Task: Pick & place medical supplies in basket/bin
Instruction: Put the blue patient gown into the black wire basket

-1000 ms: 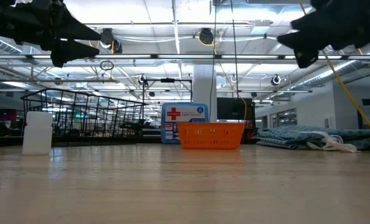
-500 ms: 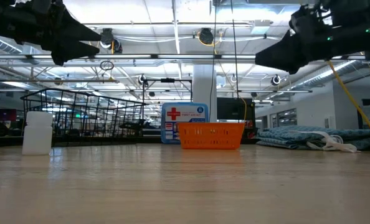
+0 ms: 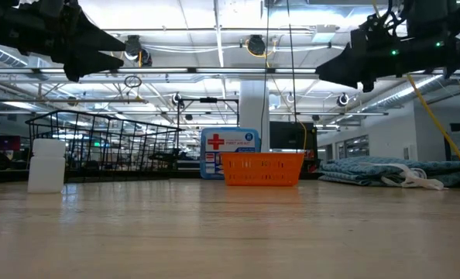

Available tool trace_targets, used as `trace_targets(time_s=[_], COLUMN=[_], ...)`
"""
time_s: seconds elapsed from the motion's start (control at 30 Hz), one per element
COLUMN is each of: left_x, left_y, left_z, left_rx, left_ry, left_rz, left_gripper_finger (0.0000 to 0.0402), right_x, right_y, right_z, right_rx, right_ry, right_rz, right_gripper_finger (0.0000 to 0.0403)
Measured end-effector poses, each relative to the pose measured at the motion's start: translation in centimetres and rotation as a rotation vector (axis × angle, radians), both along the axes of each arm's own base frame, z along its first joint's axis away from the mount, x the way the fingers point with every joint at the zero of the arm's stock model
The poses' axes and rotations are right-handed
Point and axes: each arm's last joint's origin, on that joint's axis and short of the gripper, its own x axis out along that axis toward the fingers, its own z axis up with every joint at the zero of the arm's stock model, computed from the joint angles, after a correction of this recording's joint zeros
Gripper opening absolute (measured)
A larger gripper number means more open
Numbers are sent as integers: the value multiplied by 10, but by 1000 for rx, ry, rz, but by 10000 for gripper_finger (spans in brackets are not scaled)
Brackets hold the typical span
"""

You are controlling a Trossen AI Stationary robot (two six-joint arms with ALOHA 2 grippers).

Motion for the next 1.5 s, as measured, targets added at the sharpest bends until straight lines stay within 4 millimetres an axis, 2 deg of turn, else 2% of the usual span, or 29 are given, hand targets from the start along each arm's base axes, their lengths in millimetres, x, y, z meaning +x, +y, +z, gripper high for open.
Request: trace_targets(time_s=[0.17, 0.47, 0.57, 0.63, 0.7, 0.83, 0.97, 1.03, 1.17, 1.37, 1.5], left_x=[0, 0, 0, 0, 0, 0, 0, 0, 0, 0, 0], left_y=[0, 0, 0, 0, 0, 0, 0, 0, 0, 0, 0], left_z=[0, 0, 0, 0, 0, 0, 0, 0, 0, 0, 0], left_rx=[0, -1, -2, -2, -3, -2, -2, -2, 0, 0, -1], left_ry=[0, 0, 0, 0, -1, -1, -1, 0, 0, 0, 0], left_rz=[0, -1, -1, -1, -1, -2, -3, -3, -3, -3, -3], left_gripper_finger=[264, 264, 264, 264, 264, 264, 264, 264, 264, 264, 264], right_x=[1, 2, 3, 7, 13, 25, 28, 25, 21, 6, -9], right_y=[2, 3, 1, -2, -5, -17, -38, -50, -72, -97, -108], right_z=[0, 1, 5, 9, 17, 38, 55, 56, 39, -4, -28], right_rx=[94, 117, 112, 115, 124, 186, 380, 533, 771, 909, 997], right_ry=[-52, -90, -125, -54, 95, 396, 621, 710, 829, 947, 956], right_rz=[18, 29, -22, -80, -130, -282, -408, -471, -510, -586, -646], right_gripper_finger=[155, 155, 156, 162, 179, 233, 292, 316, 347, 351, 346])
